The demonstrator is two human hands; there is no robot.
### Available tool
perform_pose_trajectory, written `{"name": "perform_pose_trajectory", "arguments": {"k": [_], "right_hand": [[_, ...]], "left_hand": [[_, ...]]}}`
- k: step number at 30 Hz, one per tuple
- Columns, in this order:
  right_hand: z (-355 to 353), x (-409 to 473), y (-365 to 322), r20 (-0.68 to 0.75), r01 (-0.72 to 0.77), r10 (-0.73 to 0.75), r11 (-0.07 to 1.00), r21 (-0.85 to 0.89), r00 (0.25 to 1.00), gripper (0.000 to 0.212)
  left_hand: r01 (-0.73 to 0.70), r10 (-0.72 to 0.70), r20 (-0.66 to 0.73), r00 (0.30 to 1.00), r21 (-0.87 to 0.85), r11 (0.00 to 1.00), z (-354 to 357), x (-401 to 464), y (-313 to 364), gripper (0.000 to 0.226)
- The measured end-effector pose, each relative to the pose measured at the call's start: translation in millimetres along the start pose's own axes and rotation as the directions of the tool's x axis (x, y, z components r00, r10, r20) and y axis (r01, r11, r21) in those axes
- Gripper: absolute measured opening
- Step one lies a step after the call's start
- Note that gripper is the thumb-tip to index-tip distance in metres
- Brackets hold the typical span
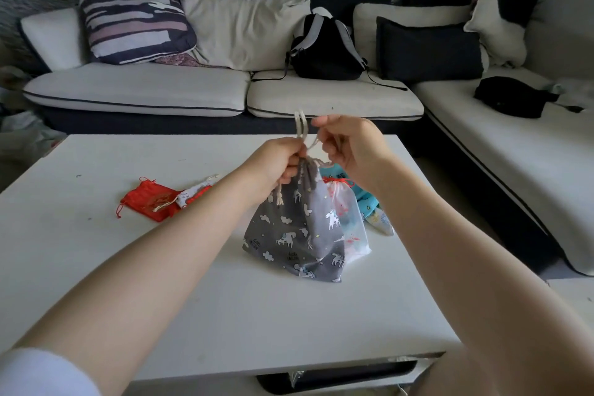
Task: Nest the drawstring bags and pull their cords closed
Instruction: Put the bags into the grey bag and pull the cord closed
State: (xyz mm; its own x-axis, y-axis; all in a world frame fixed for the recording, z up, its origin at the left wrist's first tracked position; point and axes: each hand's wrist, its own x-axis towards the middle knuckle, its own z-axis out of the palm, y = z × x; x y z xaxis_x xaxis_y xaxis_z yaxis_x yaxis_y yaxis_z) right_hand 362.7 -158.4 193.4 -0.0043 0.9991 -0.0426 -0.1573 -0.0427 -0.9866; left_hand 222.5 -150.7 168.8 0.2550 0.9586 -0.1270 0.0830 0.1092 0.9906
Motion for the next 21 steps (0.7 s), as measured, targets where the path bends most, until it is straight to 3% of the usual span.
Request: {"name": "perform_pose_trajectory", "arguments": {"k": [2,5,7,9,11,14,16,18,21], "right_hand": [[-8,5,5,-0.172,-0.055,0.04,0.995,-0.084,0.984,0.033],[-10,5,10,-0.255,-0.132,0.105,0.987,-0.089,0.961,0.036],[-3,1,5,-0.188,-0.104,0.101,0.995,-0.007,0.977,0.033],[6,-4,-5,-0.079,-0.063,0.069,0.995,0.071,0.994,0.028],[13,-7,-12,0.01,-0.023,0.022,0.996,0.092,1.0,0.027],[23,-7,-14,0.027,0.015,-0.017,0.998,0.064,1.0,0.025],[25,-4,-11,0.007,0.021,-0.021,1.0,-0.011,1.0,0.019],[22,0,-6,-0.024,-0.023,0.017,0.969,-0.247,1.0,0.032],[16,0,6,-0.023,-0.01,-0.004,0.827,-0.562,1.0,0.034]], "left_hand": [[0.082,-0.082,-0.014,0.997,0.029,0.996,-2,1,-2,0.036],[0.101,-0.103,-0.014,0.995,0.355,0.929,5,-4,-6,0.034],[0.058,-0.048,-0.033,0.998,0.617,0.785,10,-7,-5,0.032],[0.021,-0.009,-0.02,1.0,0.762,0.647,12,-11,-3,0.033],[-0.028,-0.008,0.042,0.999,0.79,0.612,11,-15,-2,0.034],[-0.075,0.009,0.087,0.996,0.803,0.591,11,-20,1,0.036],[-0.084,0.029,0.084,0.996,0.774,0.628,9,-19,1,0.038],[-0.112,0.05,0.109,0.993,0.692,0.714,3,-14,-2,0.041],[-0.105,0.075,0.09,0.993,0.402,0.91,-3,-13,-6,0.045]]}}
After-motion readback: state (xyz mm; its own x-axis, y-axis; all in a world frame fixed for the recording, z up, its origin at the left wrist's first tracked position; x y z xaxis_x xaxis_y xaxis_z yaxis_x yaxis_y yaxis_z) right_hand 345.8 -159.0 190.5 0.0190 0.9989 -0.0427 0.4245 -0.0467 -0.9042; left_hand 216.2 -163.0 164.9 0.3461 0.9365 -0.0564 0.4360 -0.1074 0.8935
